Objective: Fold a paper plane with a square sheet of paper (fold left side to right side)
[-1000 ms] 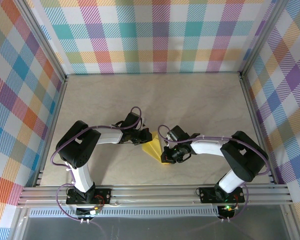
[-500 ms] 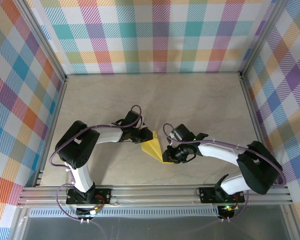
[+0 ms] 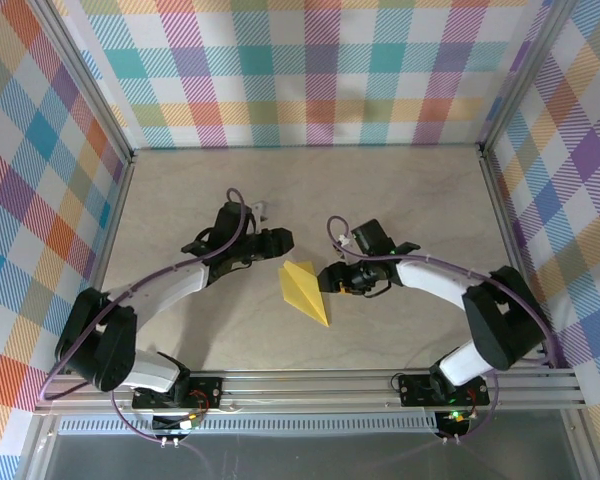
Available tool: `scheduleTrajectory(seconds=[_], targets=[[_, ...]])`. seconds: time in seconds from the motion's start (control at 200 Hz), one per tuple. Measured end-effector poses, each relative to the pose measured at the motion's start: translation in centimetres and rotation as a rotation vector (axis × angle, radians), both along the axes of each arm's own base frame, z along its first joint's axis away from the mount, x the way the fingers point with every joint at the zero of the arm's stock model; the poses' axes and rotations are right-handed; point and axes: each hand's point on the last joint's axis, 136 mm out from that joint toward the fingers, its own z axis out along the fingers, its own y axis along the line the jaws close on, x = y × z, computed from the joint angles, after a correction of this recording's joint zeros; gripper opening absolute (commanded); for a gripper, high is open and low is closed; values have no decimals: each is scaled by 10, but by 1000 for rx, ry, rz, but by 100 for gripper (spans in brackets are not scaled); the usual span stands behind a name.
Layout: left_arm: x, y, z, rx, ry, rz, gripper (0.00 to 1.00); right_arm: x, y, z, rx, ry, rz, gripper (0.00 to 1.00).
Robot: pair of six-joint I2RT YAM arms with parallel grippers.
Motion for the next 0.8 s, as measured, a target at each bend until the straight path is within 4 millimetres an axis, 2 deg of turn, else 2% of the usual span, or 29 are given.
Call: scheduleTrajectory(seconds=[0.275,0.43,0.8], targets=[[-14,30,-7,49,9,75,59,18,17,-21,-1,-17,84,58],[-13,35,-7,59,7,93,59,19,20,-32,4,-7,99,53],[-14,36,-7,79,10,86,59,16,28,-37,77,-10,107,36]])
